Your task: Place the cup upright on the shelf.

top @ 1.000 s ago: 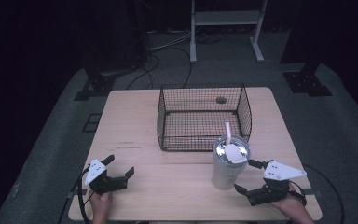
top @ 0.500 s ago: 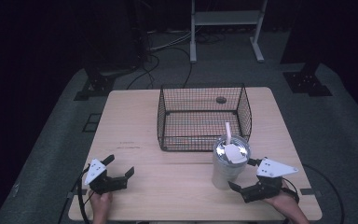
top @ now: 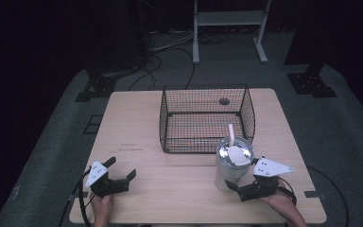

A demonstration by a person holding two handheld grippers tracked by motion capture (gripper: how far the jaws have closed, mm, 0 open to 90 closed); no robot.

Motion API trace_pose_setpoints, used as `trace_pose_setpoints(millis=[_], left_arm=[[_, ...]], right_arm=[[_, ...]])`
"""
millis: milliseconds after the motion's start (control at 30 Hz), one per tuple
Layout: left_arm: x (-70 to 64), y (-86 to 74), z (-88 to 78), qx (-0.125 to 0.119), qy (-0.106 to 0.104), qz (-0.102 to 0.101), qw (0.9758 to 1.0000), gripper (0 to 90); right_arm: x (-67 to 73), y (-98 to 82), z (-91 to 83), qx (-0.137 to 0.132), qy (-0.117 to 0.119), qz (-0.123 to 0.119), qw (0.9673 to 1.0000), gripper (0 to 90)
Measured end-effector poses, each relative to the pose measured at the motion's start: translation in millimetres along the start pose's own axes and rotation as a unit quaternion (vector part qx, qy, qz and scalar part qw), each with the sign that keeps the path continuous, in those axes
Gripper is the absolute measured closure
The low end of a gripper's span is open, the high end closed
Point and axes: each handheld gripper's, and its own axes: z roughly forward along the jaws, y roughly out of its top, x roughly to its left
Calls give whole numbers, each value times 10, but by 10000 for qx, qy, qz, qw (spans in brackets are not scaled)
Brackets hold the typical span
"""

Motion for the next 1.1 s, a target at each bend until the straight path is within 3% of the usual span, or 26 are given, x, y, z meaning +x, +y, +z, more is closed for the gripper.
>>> trace_pose_setpoints(millis=[433,1100], left_arm=[[0,0,0,0,0,-2,10000,0],[4,0,-4,-12,-9,-27,10000,0]], right_arm=[[0,22,134,-248,-163,-79,9995,58],[8,-18,141,-571,-157,-44,9982,78]])
